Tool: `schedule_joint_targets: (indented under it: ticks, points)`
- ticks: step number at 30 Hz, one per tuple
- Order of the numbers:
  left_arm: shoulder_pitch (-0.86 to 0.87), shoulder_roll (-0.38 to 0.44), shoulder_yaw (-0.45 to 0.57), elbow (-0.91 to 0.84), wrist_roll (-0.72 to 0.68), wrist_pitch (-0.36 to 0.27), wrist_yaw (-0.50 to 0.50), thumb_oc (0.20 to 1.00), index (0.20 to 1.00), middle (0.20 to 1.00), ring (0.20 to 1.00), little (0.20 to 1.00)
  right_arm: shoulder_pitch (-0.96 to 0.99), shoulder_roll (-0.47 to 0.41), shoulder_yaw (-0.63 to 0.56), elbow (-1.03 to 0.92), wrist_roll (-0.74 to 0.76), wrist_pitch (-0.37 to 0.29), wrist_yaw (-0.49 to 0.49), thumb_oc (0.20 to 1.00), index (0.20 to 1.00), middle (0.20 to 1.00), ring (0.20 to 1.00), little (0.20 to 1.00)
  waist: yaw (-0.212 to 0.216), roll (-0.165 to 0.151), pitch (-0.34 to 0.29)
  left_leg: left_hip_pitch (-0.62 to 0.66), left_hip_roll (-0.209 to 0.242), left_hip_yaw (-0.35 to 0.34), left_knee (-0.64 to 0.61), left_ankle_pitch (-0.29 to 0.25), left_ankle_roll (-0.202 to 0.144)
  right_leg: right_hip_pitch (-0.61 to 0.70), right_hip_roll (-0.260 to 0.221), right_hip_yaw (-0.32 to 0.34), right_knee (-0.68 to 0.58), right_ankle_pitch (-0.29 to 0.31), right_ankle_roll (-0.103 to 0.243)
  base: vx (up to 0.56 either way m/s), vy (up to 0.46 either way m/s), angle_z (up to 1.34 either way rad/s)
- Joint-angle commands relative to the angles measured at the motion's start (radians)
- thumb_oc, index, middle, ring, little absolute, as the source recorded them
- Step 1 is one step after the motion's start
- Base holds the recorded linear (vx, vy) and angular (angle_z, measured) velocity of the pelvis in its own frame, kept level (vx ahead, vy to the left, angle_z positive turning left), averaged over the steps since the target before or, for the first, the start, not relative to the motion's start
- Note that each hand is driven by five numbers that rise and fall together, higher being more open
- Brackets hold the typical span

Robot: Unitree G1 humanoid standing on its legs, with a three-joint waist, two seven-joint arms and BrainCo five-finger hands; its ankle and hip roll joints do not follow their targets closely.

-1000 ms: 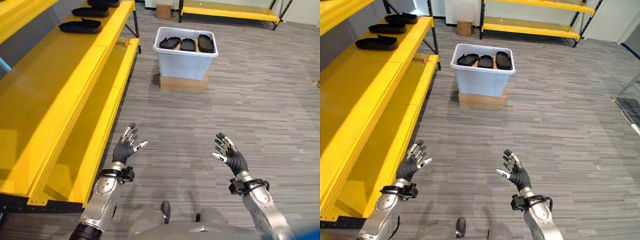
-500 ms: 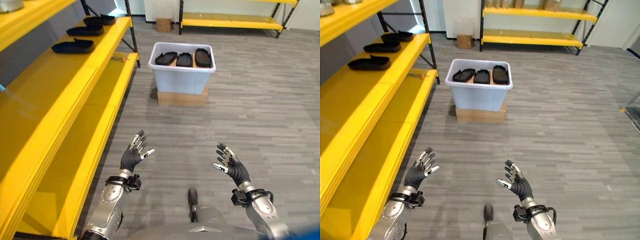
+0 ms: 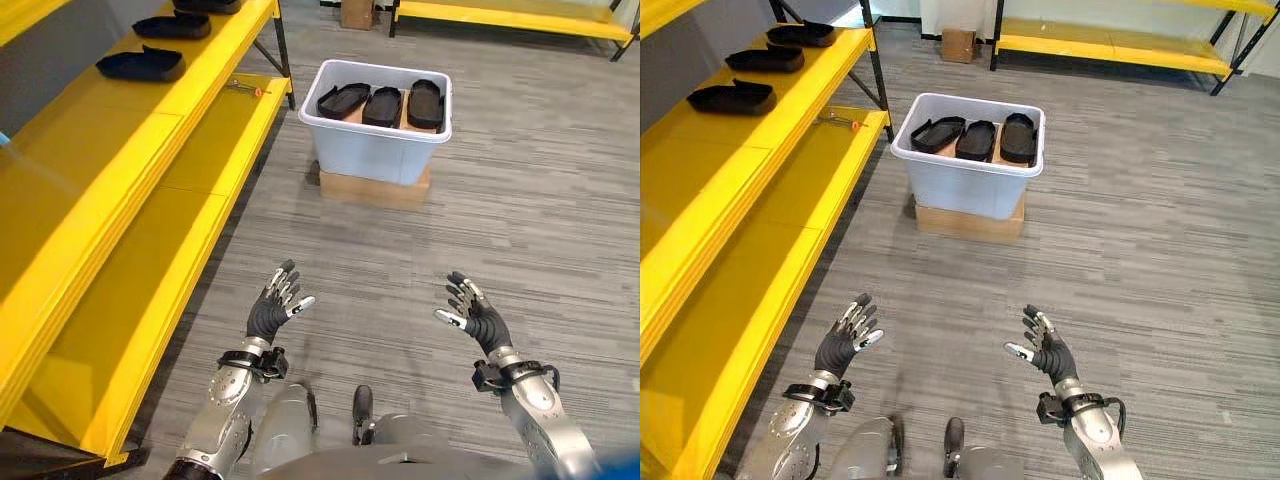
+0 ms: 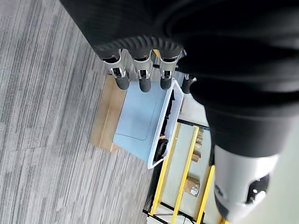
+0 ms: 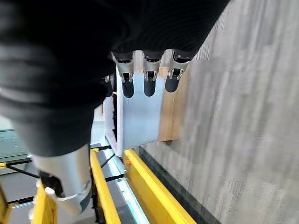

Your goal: Move parts from the plastic box to the shelf.

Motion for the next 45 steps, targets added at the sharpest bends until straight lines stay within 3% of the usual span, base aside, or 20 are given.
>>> schedule_joint_targets:
  ticks: [1,5,9,10,11,12,13,15,16,17,20,22,25,30,33,35,36,39,41,45]
  points:
    - [0.019,0.043,0.018,-0.083,0.037,-0.048,-0.001,1.0,1.0,1.0,1.0,1.0,0.041,0.0,-0.038,-0.084,-0.024,-0.061,-0.011,1.0,1.0,1.0,1.0,1.0,0.006,0.003,-0.025,0.003,0.029,-0.002,-0.055,0.172,0.023,0.059,-0.052,0.029,0.108,-0.049,0.087,0.4,0.114,-0.36]
    - [0.02,0.041,0.034,-0.074,0.035,-0.05,0.0,1.0,1.0,1.0,1.0,1.0,0.047,0.018,-0.023,-0.081,-0.027,-0.05,0.016,1.0,1.0,1.0,1.0,1.0,0.019,0.003,-0.048,0.006,0.021,-0.025,0.016,0.178,0.028,0.104,-0.065,0.068,0.158,-0.089,0.099,0.39,0.148,-0.7]
    - [0.004,0.053,0.03,-0.087,0.018,-0.056,-0.001,1.0,1.0,1.0,1.0,1.0,0.047,0.035,-0.018,-0.106,-0.013,-0.044,0.028,1.0,1.0,1.0,1.0,1.0,0.021,-0.023,-0.076,-0.003,-0.018,0.007,0.102,0.096,0.062,0.117,-0.121,0.093,0.187,-0.059,0.131,0.4,0.17,-0.34]
    - [-0.006,0.067,0.022,-0.09,0.017,-0.055,0.009,1.0,1.0,1.0,1.0,1.0,0.039,0.047,-0.009,-0.094,-0.01,-0.041,0.031,1.0,1.0,1.0,1.0,1.0,0.023,-0.033,-0.095,0.024,-0.061,0.023,0.12,0.037,0.093,0.101,-0.156,0.107,0.239,0.022,0.17,0.31,0.155,-0.03]
    - [-0.007,0.067,0.022,-0.09,0.017,-0.055,0.009,1.0,1.0,1.0,1.0,1.0,0.039,0.047,-0.009,-0.094,-0.01,-0.041,0.031,1.0,1.0,1.0,1.0,1.0,0.024,-0.031,-0.097,0.022,-0.06,0.024,0.117,0.039,0.093,0.098,-0.154,0.108,0.238,0.024,0.17,0.45,0.236,-0.04]
    - [-0.004,0.073,0.024,-0.095,0.02,-0.053,0.016,1.0,1.0,1.0,1.0,1.0,0.04,0.056,-0.005,-0.096,-0.005,-0.039,0.034,1.0,1.0,1.0,1.0,1.0,0.021,-0.027,-0.094,0.061,-0.085,0.026,0.108,0.011,0.118,0.036,-0.161,0.114,0.374,0.131,0.188,0.13,0.082,-0.04]
    - [-0.004,0.073,0.024,-0.095,0.02,-0.053,0.017,1.0,1.0,1.0,1.0,1.0,0.04,0.056,-0.005,-0.096,-0.005,-0.039,0.034,1.0,1.0,1.0,1.0,1.0,0.022,-0.026,-0.097,0.058,-0.082,0.027,0.106,0.014,0.117,0.032,-0.159,0.115,0.373,0.134,0.188,0.21,0.137,-0.04]
    - [-0.012,0.086,0.026,-0.097,0.027,-0.05,0.027,1.0,1.0,1.0,1.0,1.0,0.032,0.054,0.003,-0.096,-0.014,-0.038,0.033,1.0,1.0,1.0,1.0,1.0,0.013,-0.005,-0.075,0.114,-0.093,0.021,0.081,-0.004,0.14,-0.057,-0.158,0.113,0.544,0.252,0.212,0.2,0.188,0.08]
    - [-0.018,0.096,0.022,-0.097,0.034,-0.047,0.03,1.0,1.0,1.0,1.0,1.0,0.032,0.056,0.013,-0.098,-0.02,-0.039,0.034,1.0,1.0,1.0,1.0,1.0,-0.002,0.036,-0.051,0.171,-0.083,0.022,0.044,-0.009,0.156,-0.13,-0.166,0.059,0.651,0.259,0.197,0.52,0.291,0.01]
    - [-0.012,0.096,0.026,-0.099,0.045,-0.046,0.019,1.0,1.0,1.0,1.0,1.0,0.045,0.055,0.011,-0.114,-0.019,-0.039,0.035,1.0,1.0,1.0,1.0,1.0,-0.035,0.062,-0.032,0.248,-0.09,0.015,0.001,-0.026,0.156,-0.24,-0.182,0.003,0.624,0.154,0.171,0.46,0.227,0.03]
    - [-0.007,0.096,0.032,-0.1,0.036,-0.05,0.01,1.0,1.0,1.0,1.0,1.0,0.048,0.053,0.012,-0.119,-0.003,-0.041,0.038,1.0,1.0,1.0,1.0,1.0,-0.052,0.064,-0.027,0.285,-0.094,0.008,-0.015,-0.037,0.141,-0.275,-0.184,-0.016,0.478,0.118,0.164,0.34,-0.018,0.13]
    - [0.001,0.083,0.035,-0.082,0.03,-0.052,0.006,1.0,1.0,1.0,1.0,1.0,0.044,0.051,0.01,-0.11,-0.003,-0.042,0.034,1.0,1.0,1.0,1.0,1.0,-0.071,0.049,-0.02,0.345,-0.097,-0.007,-0.027,-0.076,0.112,-0.288,-0.197,-0.017,0.169,0.146,0.183,0.42,-0.161,0.29]
    - [-0.002,0.078,0.036,-0.074,0.032,-0.053,0.003,1.0,1.0,1.0,1.0,1.0,0.038,0.046,0.013,-0.11,-0.011,-0.038,0.033,1.0,1.0,1.0,1.0,1.0,-0.08,0.045,-0.018,0.387,-0.088,-0.02,-0.033,-0.102,0.096,-0.289,-0.2,-0.013,0.061,0.188,0.202,0.36,-0.159,0.2]
    - [-0.006,0.044,0.014,-0.057,0.039,-0.052,-0.001,1.0,1.0,1.0,1.0,1.0,0.034,0.029,0.012,-0.112,0.005,-0.04,0.036,1.0,1.0,1.0,1.0,1.0,-0.087,0.04,-0.047,0.448,-0.042,-0.047,0.008,-0.112,0.059,-0.264,-0.161,-0.005,0.126,0.191,0.171,0.31,-0.181,0.42]
    - [-0.014,0.037,0.007,-0.062,0.031,-0.052,-0.003,1.0,1.0,1.0,1.0,1.0,0.03,0.019,0.003,-0.115,0.024,-0.047,0.033,1.0,1.0,1.0,1.0,1.0,-0.093,0.051,-0.061,0.439,-0.002,-0.061,0.055,-0.084,0.035,-0.258,-0.134,-0.031,0.185,0.13,0.144,0.29,-0.237,0.26]
    - [-0.019,0.036,0.004,-0.061,0.017,-0.052,-0.001,1.0,1.0,1.0,1.0,1.0,0.029,0.012,-0.002,-0.114,0.028,-0.049,0.031,1.0,1.0,1.0,1.0,1.0,-0.092,0.051,-0.062,0.419,0.015,-0.071,0.115,-0.045,0.021,-0.249,-0.114,-0.03,0.212,0.097,0.124,0.22,-0.211,-0.08]
    - [-0.02,0.037,0.004,-0.068,0.017,-0.05,0.006,1.0,1.0,1.0,1.0,1.0,0.031,0.004,-0.007,-0.111,0.035,-0.054,0.024,1.0,1.0,1.0,1.0,1.0,-0.082,0.039,-0.06,0.356,0.035,-0.072,0.267,0.055,0.004,-0.205,-0.089,-0.028,0.204,0.066,0.093,0.21,-0.217,-0.02]
    - [-0.018,0.039,-0.004,-0.077,-0.001,-0.041,0.007,1.0,1.0,1.0,1.0,1.0,0.034,-0.01,-0.012,-0.116,0.038,-0.059,0.014,1.0,1.0,1.0,1.0,1.0,-0.06,0.006,-0.034,0.255,0.037,-0.069,0.457,0.12,0.012,-0.145,-0.08,-0.021,0.18,0.045,0.06,0.16,-0.236,-0.18]
    - [-0.015,0.039,-0.007,-0.076,-0.004,-0.038,0.004,1.0,1.0,1.0,1.0,1.0,0.037,-0.01,-0.017,-0.117,0.038,-0.059,0.01,1.0,1.0,1.0,1.0,1.0,-0.056,-0.002,-0.026,0.224,0.044,-0.05,0.464,0.105,0.022,-0.128,-0.081,-0.018,0.171,0.039,0.056,0.12,-0.085,0.03]
    - [0.003,0.038,-0.004,-0.076,-0.015,-0.04,-0.003,1.0,1.0,1.0,1.0,1.0,0.039,-0.007,-0.022,-0.11,0.043,-0.063,0.003,1.0,1.0,1.0,1.0,1.0,-0.028,-0.016,-0.02,0.107,0.005,-0.014,0.29,0.016,0.044,-0.069,-0.095,0.0,0.12,0.026,0.078,0.2,0.014,0.11]
